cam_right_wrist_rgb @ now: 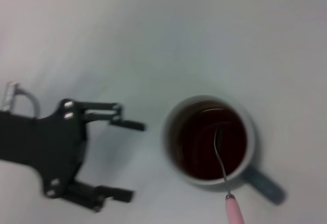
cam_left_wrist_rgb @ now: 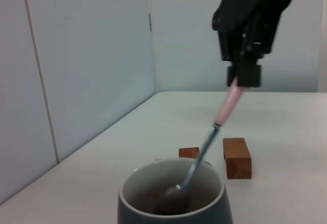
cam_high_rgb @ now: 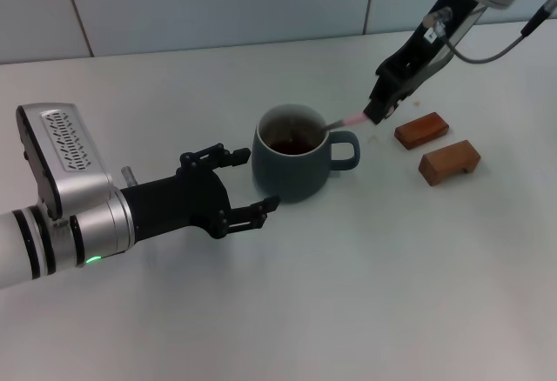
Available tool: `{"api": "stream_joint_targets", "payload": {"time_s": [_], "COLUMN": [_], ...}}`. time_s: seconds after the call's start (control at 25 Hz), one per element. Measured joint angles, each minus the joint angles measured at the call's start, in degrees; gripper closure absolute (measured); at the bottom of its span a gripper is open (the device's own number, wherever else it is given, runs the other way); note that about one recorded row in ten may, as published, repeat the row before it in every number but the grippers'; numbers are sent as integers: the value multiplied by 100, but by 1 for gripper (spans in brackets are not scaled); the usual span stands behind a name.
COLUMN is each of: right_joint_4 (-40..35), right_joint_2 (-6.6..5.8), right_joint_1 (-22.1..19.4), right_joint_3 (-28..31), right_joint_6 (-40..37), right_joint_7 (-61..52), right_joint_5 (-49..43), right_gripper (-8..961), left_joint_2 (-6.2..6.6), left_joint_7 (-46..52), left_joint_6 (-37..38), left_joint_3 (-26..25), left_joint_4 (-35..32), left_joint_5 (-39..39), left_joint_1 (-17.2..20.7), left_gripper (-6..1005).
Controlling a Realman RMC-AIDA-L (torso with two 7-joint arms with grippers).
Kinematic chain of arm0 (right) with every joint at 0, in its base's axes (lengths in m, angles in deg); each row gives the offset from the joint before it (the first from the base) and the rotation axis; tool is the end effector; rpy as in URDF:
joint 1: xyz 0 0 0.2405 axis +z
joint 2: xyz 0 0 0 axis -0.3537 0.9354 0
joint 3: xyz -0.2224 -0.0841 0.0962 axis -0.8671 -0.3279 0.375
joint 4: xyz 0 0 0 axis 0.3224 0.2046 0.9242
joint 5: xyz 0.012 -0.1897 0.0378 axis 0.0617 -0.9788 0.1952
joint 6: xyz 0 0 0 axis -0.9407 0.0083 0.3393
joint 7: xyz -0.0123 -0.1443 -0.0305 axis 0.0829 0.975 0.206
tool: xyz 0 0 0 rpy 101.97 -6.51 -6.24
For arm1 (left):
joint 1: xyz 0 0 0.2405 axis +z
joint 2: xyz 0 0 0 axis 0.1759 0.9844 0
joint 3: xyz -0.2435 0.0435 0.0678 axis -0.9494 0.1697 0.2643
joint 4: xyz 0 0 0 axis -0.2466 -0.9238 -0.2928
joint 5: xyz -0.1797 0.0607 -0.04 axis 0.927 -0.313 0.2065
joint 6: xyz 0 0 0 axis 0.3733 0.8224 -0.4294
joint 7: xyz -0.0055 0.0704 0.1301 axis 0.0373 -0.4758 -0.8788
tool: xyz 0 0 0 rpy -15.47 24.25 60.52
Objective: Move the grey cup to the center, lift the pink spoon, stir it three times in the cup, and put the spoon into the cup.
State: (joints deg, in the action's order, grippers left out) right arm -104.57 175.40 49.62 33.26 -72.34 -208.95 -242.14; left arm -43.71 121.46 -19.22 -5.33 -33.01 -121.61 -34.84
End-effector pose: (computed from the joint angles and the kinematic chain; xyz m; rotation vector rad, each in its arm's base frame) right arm 0.1143 0.4224 0.0427 -2.6428 1.2640 -0.5139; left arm -0.2305 0.3410 -0.0827 -2.6604 -0.1711 -0.6135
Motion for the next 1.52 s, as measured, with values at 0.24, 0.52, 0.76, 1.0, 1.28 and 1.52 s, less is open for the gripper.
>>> {"api": "stream_joint_targets", "payload": {"time_s": [0.24, 0.52, 0.76, 1.0, 1.28, 1.52], "right_joint_4": [-1, -97, -1533, -3207, -4953, -4447], "right_joint_2": [48, 50, 398, 798, 1144, 1156], "right_joint_1": [75, 15, -672, -1787, -4063, -5464], "right_joint_3": [-50, -52, -99, -47, -23, 107], "right_joint_6": [11, 234, 167, 161, 539, 779], "right_joint_7": [48, 37, 94, 627, 2107, 3934], "right_joint_5": [271, 254, 246, 650, 2995, 4924], "right_gripper": [839, 838, 797, 618, 371, 192], "left_joint_2": [0, 0, 0, 1, 22, 27], "left_joint_7": [0, 0, 22, 46, 72, 158], "left_joint_6": [19, 39, 50, 68, 69, 74], "left_joint_3": [6, -16, -43, -91, -181, -278], "left_joint_4": [1, 1, 0, 6, -32, -22], "left_joint_5": [0, 0, 0, 0, 4, 10], "left_joint_1": [4, 6, 9, 58, 106, 152], "left_gripper": [194, 194, 194, 194, 194, 194]}}
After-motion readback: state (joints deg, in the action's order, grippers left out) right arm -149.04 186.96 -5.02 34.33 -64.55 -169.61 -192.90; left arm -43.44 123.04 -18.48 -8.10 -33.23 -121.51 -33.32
